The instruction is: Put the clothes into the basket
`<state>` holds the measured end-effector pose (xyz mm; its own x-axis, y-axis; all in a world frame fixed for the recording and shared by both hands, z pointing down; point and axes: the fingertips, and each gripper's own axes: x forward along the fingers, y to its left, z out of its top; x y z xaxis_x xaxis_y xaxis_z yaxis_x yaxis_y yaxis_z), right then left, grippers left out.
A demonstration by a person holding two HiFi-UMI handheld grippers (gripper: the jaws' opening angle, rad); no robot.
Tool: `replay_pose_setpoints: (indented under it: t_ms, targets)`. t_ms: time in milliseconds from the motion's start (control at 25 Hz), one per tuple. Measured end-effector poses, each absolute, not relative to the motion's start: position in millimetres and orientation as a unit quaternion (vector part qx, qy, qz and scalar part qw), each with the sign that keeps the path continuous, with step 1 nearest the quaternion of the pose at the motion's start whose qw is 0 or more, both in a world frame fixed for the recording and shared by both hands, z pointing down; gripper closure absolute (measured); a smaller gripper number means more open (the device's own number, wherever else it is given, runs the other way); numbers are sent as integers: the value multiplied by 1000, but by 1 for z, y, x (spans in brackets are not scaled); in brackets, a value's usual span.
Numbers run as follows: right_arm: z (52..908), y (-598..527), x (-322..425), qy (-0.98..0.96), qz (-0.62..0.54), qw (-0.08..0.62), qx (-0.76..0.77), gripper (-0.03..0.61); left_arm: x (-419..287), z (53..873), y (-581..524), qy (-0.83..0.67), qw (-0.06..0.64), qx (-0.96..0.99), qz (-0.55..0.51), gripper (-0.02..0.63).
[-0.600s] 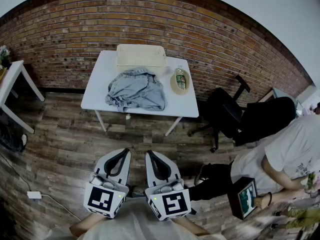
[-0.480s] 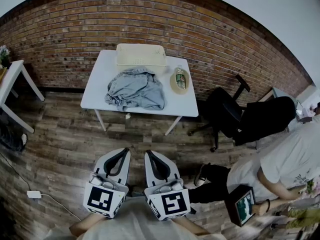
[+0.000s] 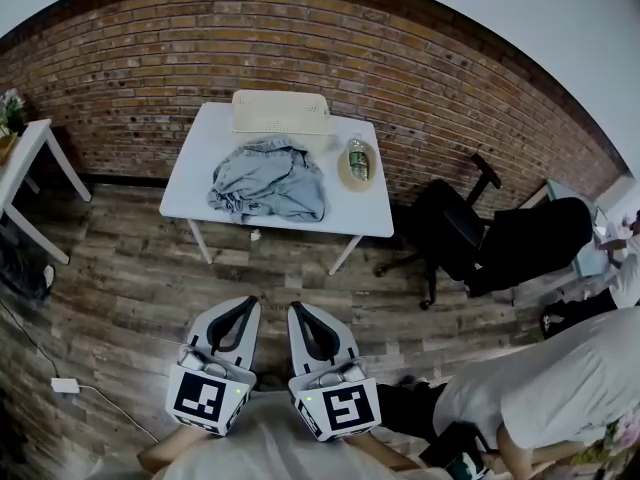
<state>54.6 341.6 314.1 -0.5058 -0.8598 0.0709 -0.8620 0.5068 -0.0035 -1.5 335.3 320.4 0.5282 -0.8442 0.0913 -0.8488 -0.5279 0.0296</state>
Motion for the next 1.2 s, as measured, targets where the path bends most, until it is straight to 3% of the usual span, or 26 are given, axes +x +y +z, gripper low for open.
replay_pose_setpoints:
  t_ms: [1200]
  targets:
    - [330,297,99,-865,28,19,501,572,14,335,284,-505,39,862,13,606]
